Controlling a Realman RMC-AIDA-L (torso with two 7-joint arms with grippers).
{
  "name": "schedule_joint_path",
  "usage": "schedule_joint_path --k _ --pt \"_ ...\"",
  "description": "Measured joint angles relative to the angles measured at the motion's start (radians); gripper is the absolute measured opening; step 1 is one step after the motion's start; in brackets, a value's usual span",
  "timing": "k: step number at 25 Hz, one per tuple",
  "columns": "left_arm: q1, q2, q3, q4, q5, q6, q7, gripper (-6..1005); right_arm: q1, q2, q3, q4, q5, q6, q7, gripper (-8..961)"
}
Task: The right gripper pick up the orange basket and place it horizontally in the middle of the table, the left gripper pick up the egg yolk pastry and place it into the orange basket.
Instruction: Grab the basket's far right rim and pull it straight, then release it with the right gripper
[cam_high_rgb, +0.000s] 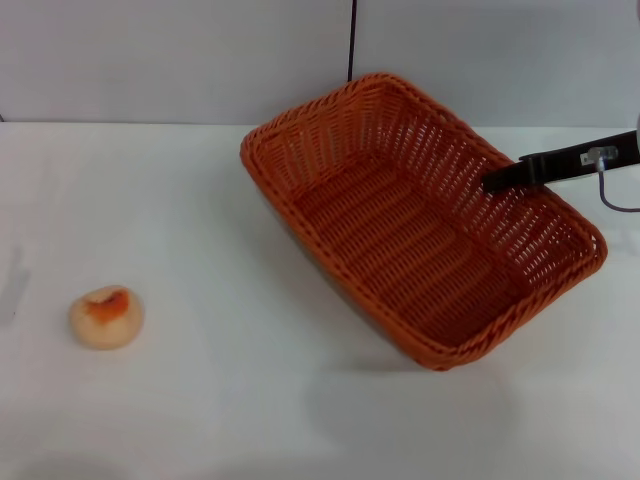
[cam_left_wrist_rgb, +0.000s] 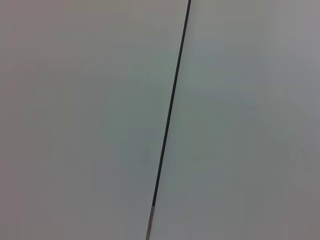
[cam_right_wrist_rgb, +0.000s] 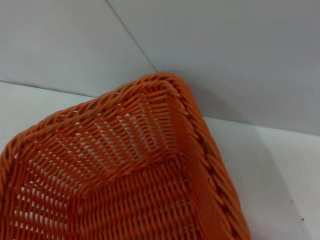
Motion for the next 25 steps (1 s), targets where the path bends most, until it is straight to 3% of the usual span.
schedule_joint_path --k 5,7,12,13,17,21,22,23,24,25 --pt "0.008 0.001 0.005 -0.008 0.0 0.006 0.0 755 0.007 0.001 -0.003 -0.004 0.0 -0.026 -0.059 161" --pt "0.01 0.002 0.005 -0.01 0.0 0.008 0.0 753 0.009 0.003 -0.024 -0.025 0.0 -0.055 -0.091 164" --pt "0.014 0.004 0.005 -0.004 0.0 0.014 0.006 750 -0.035 0.034 -0.138 -0.187 0.004 -0.123 -0.156 170" --pt "0.015 0.004 0.005 -0.003 0.0 0.011 0.007 750 -0.063 0.046 -0.193 -0.268 0.018 -0.151 -0.206 172" --pt "0.016 0.003 0.006 -0.003 0.0 0.009 0.008 747 -0.1 0.049 -0.241 -0.36 0.064 -0.185 -0.29 177" --pt "0.019 0.002 0.008 -0.003 0.0 0.008 0.009 745 -0.148 0.032 -0.238 -0.452 0.155 -0.228 -0.475 182" --pt "0.019 0.002 0.008 -0.003 0.0 0.008 0.009 744 -0.154 0.014 -0.235 -0.459 0.186 -0.253 -0.53 184" --pt "0.019 0.002 0.008 -0.003 0.0 0.008 0.009 744 -0.154 0.014 -0.235 -0.459 0.186 -0.253 -0.53 185" --pt "0.022 0.001 0.01 -0.003 0.0 0.012 0.01 743 -0.155 -0.007 -0.234 -0.459 0.214 -0.291 -0.578 186" --pt "0.023 0.001 0.01 -0.002 0.0 0.013 0.011 742 -0.155 -0.007 -0.234 -0.459 0.214 -0.291 -0.578 188"
